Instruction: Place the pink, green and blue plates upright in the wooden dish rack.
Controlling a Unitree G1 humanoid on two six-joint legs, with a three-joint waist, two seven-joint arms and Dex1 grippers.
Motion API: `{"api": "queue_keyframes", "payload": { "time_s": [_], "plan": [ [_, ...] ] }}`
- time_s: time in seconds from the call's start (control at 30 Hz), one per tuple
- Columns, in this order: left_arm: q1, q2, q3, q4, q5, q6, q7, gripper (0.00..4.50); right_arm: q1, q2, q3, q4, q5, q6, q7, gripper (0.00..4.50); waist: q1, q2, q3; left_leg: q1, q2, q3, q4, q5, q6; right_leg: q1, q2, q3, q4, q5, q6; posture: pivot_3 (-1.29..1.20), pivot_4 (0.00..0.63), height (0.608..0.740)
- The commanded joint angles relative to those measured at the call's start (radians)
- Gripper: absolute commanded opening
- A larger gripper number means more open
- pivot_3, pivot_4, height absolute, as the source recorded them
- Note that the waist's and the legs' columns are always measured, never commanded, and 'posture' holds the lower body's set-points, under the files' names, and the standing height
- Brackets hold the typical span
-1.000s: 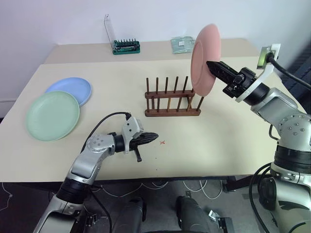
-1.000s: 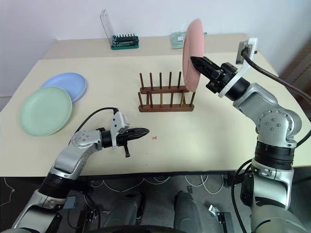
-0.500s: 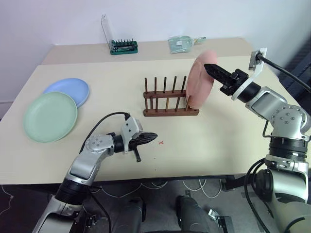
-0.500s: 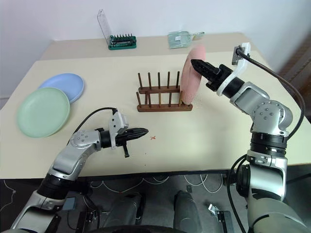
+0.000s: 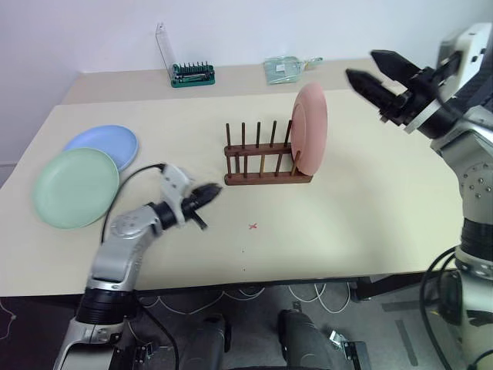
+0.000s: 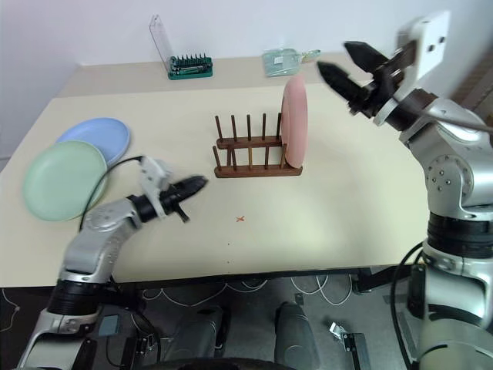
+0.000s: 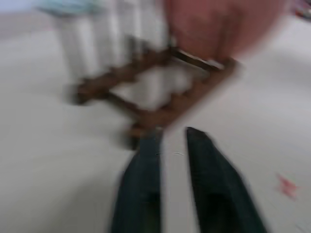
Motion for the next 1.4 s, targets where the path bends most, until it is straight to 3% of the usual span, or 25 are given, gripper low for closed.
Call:
{"api": "queue_keyframes", "payload": {
  "time_s": [0.03,0.1,0.3,0.43,0.67,0.87,0.97,1.17,1.4],
  "plan": [
    [0.009,0.062,0.215,-0.049,0.021,0.033,0.186,2.80,0.013,0.007,0.156,-0.104,-0.086,-0.024,0.063,3.07,-0.004,0.000,0.000,0.000,0.000,0.000,0.000,0.000,0.000,0.000,0.000,0.000,0.000,0.000,0.000,0.00,0.150,0.740],
    [0.004,0.085,0.308,-0.046,0.041,0.073,0.302,3.79,0.020,0.032,0.217,-0.085,-0.153,-0.047,0.056,3.07,-0.006,-0.002,0.000,0.000,0.000,0.000,0.001,0.000,0.000,0.000,0.000,0.000,0.000,0.000,0.000,0.00,0.150,0.740],
    [-0.002,0.107,0.577,-0.013,0.036,0.207,0.583,3.79,0.032,0.121,0.285,-0.007,-0.227,-0.103,0.087,3.07,0.017,-0.008,0.001,0.000,-0.002,0.000,0.001,0.000,-0.001,0.000,-0.001,0.000,0.000,0.000,0.000,0.00,0.150,0.740],
    [0.045,0.093,0.677,0.015,0.021,0.325,0.684,3.79,0.022,0.166,0.292,0.047,-0.255,-0.134,0.110,3.07,0.016,-0.009,0.001,0.000,-0.002,0.000,0.001,0.000,-0.001,0.000,-0.001,0.000,0.000,0.001,-0.001,0.00,0.150,0.740],
    [0.052,0.009,0.708,0.016,-0.077,0.506,0.726,3.79,0.032,0.202,0.290,0.071,-0.298,-0.159,0.127,3.07,0.020,-0.014,-0.001,0.000,-0.002,-0.001,0.002,0.001,-0.002,0.001,-0.001,0.000,0.000,0.001,-0.001,0.00,0.150,0.740],
    [0.043,0.008,0.678,0.044,-0.118,0.525,0.689,3.79,0.046,0.213,0.281,0.055,-0.312,-0.153,0.122,3.07,0.015,-0.014,-0.001,0.000,-0.001,-0.001,0.001,0.001,-0.003,-0.001,0.000,0.000,0.001,0.001,-0.002,0.00,0.150,0.740],
    [0.009,-0.012,0.696,0.087,-0.135,0.519,0.722,2.95,0.068,0.210,0.272,0.034,-0.323,-0.146,0.102,3.07,0.017,-0.014,-0.001,0.000,-0.001,-0.001,0.001,0.001,-0.003,-0.001,-0.001,0.000,0.001,0.001,-0.002,0.00,0.150,0.740],
    [-0.018,-0.038,0.706,0.119,-0.157,0.498,0.764,0.08,0.094,0.205,0.259,0.007,-0.323,-0.136,0.091,3.07,0.018,-0.014,-0.001,0.000,-0.001,-0.001,0.001,0.001,-0.004,-0.001,-0.001,0.000,0.001,0.002,-0.002,0.00,0.150,0.740],
    [-0.016,-0.076,0.700,0.086,-0.196,0.447,0.755,0.03,0.097,0.205,0.255,0.009,-0.324,-0.144,0.095,3.07,0.018,-0.014,-0.001,0.000,-0.001,0.000,0.001,0.001,-0.005,0.000,-0.001,0.000,0.001,0.002,-0.002,0.00,0.150,0.740]
  ]
}}
